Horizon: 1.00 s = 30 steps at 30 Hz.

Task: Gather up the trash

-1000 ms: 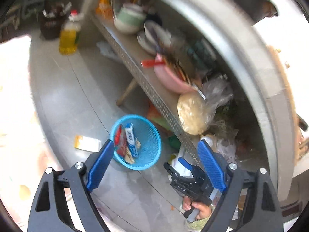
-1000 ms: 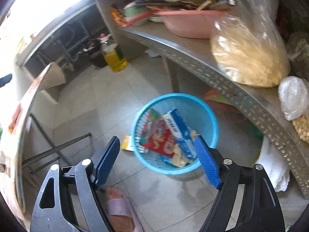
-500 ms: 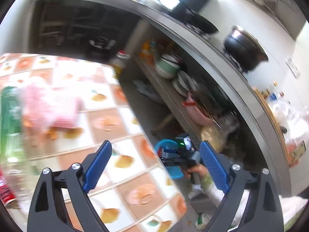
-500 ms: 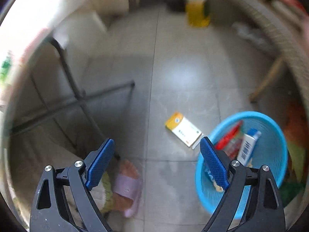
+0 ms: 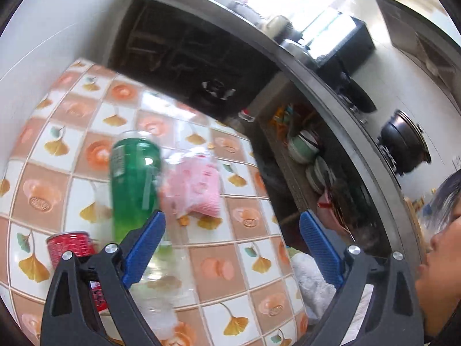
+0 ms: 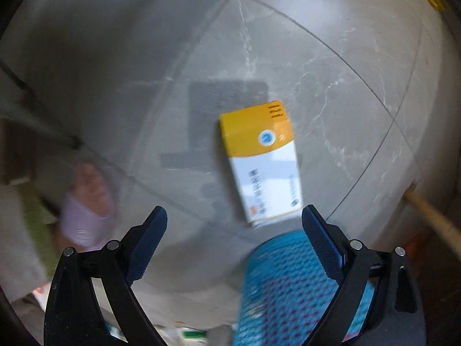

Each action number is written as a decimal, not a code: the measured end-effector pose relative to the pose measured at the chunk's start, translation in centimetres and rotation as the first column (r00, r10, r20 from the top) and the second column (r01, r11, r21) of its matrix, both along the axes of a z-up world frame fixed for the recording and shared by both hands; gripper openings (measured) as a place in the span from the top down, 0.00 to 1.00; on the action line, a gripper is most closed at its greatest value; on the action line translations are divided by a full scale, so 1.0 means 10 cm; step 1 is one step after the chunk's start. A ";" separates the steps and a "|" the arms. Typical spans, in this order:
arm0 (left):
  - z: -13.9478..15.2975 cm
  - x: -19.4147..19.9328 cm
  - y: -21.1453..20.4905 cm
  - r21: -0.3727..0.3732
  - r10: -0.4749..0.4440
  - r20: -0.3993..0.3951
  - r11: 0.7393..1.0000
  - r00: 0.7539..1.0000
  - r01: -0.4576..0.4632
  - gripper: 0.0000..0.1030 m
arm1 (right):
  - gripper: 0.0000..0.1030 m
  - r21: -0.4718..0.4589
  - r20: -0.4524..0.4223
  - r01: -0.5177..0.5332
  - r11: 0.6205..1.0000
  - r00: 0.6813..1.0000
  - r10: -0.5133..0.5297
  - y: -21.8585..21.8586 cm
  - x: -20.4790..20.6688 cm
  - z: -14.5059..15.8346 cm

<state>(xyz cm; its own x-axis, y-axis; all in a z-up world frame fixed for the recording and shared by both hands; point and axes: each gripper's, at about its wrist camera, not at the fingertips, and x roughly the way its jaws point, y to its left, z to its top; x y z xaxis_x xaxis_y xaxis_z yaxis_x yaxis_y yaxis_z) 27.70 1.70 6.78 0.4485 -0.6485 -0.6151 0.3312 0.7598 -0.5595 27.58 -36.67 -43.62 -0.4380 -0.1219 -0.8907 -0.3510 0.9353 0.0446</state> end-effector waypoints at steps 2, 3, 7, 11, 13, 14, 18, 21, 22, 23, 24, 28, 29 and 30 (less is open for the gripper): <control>-0.07 0.06 0.08 0.007 0.014 -0.013 1.000 1.000 -0.013 0.11 | 0.12 -0.024 -0.013 -0.017 1.000 1.000 0.017 -0.01 0.05 -0.18; -0.09 0.06 0.09 0.010 0.017 -0.017 1.000 1.000 -0.016 0.11 | 0.12 -0.028 -0.022 -0.022 0.999 1.000 0.021 0.02 0.06 -0.21; -0.18 0.14 0.14 0.025 0.015 -0.032 1.000 0.999 -0.014 0.11 | 0.11 -0.044 -0.072 -0.089 0.995 0.994 0.085 0.04 0.02 -0.48; -0.24 0.19 0.15 0.029 0.012 -0.042 1.000 0.999 -0.011 0.11 | 0.11 -0.049 -0.081 -0.100 0.994 0.992 0.096 0.00 0.00 -0.65; -0.29 0.22 0.15 0.033 0.013 -0.050 0.999 0.999 -0.011 0.11 | 0.11 -0.053 -0.081 -0.094 0.994 0.993 0.090 -0.03 -0.01 -0.73; -0.31 0.24 0.15 0.034 0.014 -0.054 0.999 0.998 -0.012 0.11 | 0.11 -0.054 -0.081 -0.093 0.994 0.993 0.088 -0.04 0.00 -0.76; -0.40 0.29 0.15 0.035 0.021 -0.075 0.999 0.997 -0.019 0.11 | 0.13 -0.065 -0.076 -0.100 0.993 0.993 0.095 -0.09 0.00 -0.88; -0.43 0.30 0.15 0.037 0.017 -0.074 0.999 0.997 -0.014 0.11 | 0.20 -0.067 -0.069 -0.105 0.992 0.993 0.101 -0.06 0.01 -0.97; -0.43 0.30 0.15 0.036 0.015 -0.071 0.999 0.997 -0.013 0.11 | 0.21 -0.068 -0.064 -0.106 0.992 0.993 0.102 -0.07 0.01 -0.98; -0.44 0.30 0.15 0.036 0.014 -0.070 0.999 0.997 -0.012 0.11 | 0.23 -0.071 -0.060 -0.107 0.992 0.993 0.103 -0.07 0.01 -1.01; -0.43 0.30 0.15 0.037 0.015 -0.071 0.999 0.997 -0.013 0.11 | 0.26 -0.077 -0.057 -0.107 0.991 0.993 0.103 -0.08 0.01 -1.05; -0.44 0.30 0.16 0.034 0.014 -0.071 0.999 0.997 -0.012 0.11 | 0.32 -0.074 -0.047 -0.086 0.993 0.995 0.083 -0.09 -0.02 -1.14; -0.43 0.30 0.16 0.036 0.016 -0.072 0.999 0.997 -0.014 0.11 | 0.32 -0.065 -0.038 -0.085 0.994 0.996 0.083 -0.09 -0.02 -1.15; -0.43 0.30 0.16 0.036 0.017 -0.072 0.999 0.997 -0.015 0.11 | 0.33 -0.058 -0.036 -0.080 0.995 0.996 0.078 -0.10 -0.02 -1.15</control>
<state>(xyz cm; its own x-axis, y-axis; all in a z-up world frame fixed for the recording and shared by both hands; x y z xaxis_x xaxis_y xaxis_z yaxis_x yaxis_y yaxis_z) 30.67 3.27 2.46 0.4120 -0.6188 -0.6689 0.2782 0.7844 -0.5543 27.42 -37.66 -55.15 -0.4545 -0.2098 -0.8657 -0.4232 0.9061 0.0026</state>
